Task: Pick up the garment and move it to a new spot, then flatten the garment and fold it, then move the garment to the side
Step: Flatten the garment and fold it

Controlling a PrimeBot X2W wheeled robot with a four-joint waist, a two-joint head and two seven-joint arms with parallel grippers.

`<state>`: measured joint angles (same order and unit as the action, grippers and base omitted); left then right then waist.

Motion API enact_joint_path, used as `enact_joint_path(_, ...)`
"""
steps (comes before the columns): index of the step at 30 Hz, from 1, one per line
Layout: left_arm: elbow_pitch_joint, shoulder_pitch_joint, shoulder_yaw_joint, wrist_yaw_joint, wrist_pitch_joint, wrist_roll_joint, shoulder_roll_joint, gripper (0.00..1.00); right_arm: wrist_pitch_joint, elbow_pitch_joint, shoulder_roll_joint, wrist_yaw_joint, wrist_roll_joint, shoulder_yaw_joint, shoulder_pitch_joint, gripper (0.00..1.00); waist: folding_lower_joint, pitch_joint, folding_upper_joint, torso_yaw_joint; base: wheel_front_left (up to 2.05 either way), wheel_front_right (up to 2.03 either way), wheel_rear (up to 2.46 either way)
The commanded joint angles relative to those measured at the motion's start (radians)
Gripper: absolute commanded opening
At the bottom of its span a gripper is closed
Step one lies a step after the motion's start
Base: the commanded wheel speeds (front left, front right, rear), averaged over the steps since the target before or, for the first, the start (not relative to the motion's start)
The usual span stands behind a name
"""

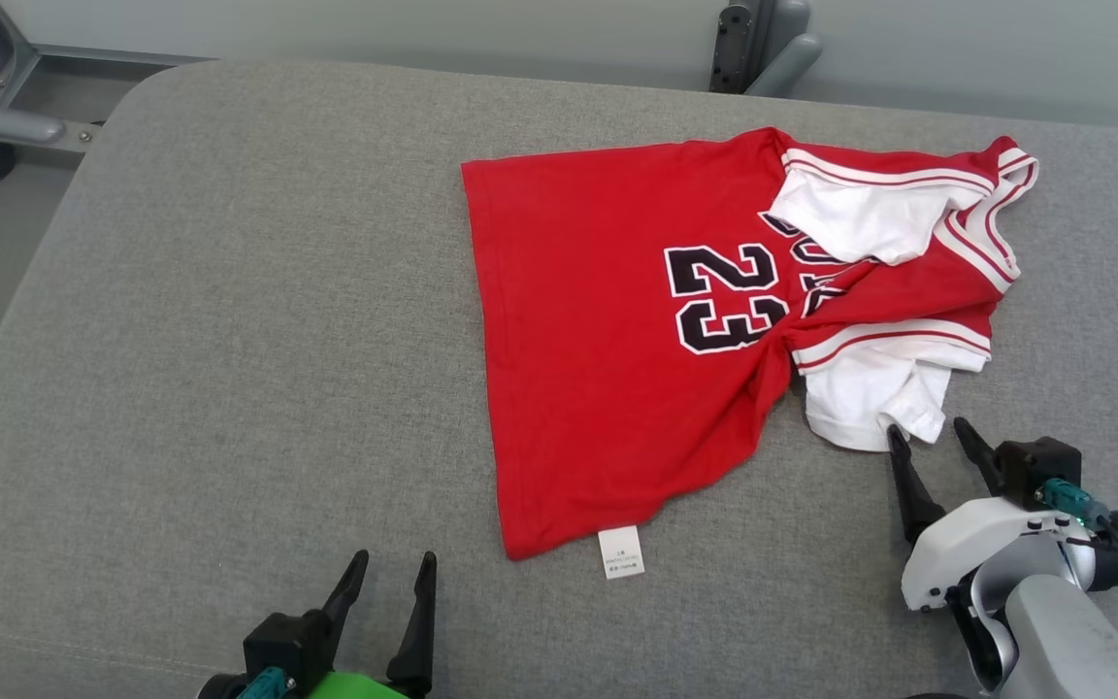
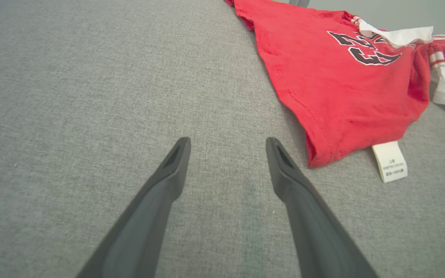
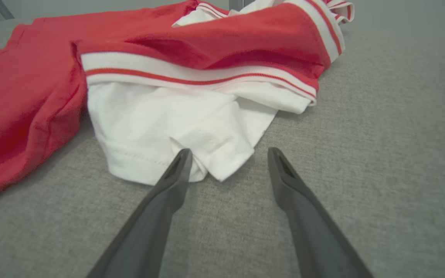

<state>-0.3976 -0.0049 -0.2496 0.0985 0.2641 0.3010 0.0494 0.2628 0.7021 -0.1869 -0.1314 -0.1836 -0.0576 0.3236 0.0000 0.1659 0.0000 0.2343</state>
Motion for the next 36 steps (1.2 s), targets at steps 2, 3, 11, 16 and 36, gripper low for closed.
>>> enact_joint_path(2,-0.006,0.004,0.002,0.004,0.000,-0.006,0.003,1.00,0.002,0.001,0.009,0.002,-0.018,-0.008,-0.019,1.00,0.0000,0.001,0.0000,-0.005,0.00,0.00,0.00)
enact_joint_path(3,-0.008,0.003,0.001,0.004,0.000,-0.007,0.003,1.00,0.002,0.006,0.013,0.002,-0.031,-0.008,-0.019,1.00,0.0000,0.002,0.0000,-0.006,0.00,0.00,0.00)
enact_joint_path(11,-0.008,-0.011,-0.001,0.004,0.000,-0.008,0.003,1.00,0.002,-0.007,0.009,0.002,-0.028,-0.017,0.012,0.76,0.0000,0.012,0.0000,0.003,0.00,0.00,0.00)
enact_joint_path(16,-0.007,-0.002,0.002,0.004,0.000,-0.010,0.003,1.00,0.002,-0.024,0.007,0.002,0.011,0.011,0.010,0.87,0.0000,0.008,0.0000,0.007,0.00,0.00,0.00)
enact_joint_path(36,-0.017,0.016,-0.003,0.005,0.000,-0.014,0.003,1.00,0.002,-0.054,0.036,0.002,0.049,0.068,-0.021,0.96,0.0000,-0.016,0.0000,-0.005,0.00,0.00,0.00)
